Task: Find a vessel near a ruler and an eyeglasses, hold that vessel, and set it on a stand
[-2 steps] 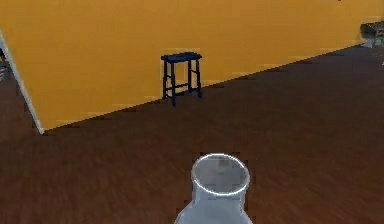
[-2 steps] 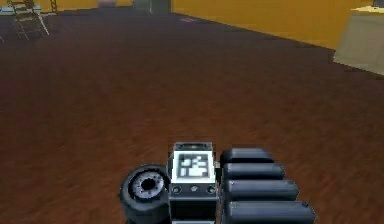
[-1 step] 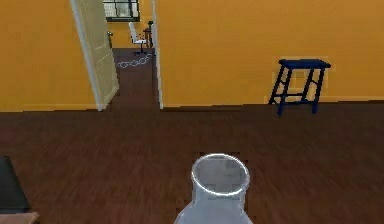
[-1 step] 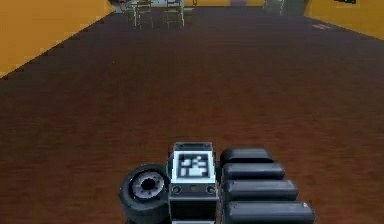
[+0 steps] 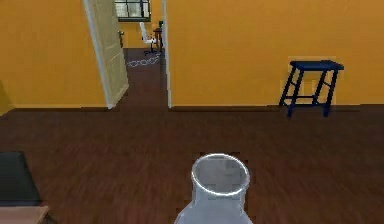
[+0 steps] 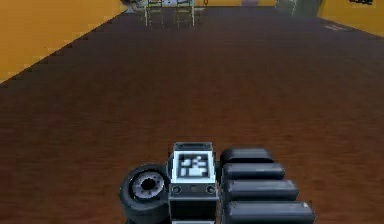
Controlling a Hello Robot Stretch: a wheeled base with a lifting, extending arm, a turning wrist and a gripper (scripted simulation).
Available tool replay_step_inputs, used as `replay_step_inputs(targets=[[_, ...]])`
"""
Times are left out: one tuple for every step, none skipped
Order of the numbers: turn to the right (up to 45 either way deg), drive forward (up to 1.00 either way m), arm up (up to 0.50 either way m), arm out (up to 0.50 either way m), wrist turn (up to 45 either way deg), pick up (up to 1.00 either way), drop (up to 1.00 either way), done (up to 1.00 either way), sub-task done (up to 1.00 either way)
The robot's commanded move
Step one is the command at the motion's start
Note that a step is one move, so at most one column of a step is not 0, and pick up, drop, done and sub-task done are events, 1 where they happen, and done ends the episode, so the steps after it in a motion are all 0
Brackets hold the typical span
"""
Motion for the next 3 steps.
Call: replay_step_inputs(targets=[[45.0,0.00,0.00,0.00,0.0,0.00,0.00,0.00,0.00],[42.0,0.00,0.00,0.00,0.0,0.00,0.00,0.00,0.00],[0.0,0.30,0.00,0.00,0.0,0.00,0.00,0.00,0.00]])
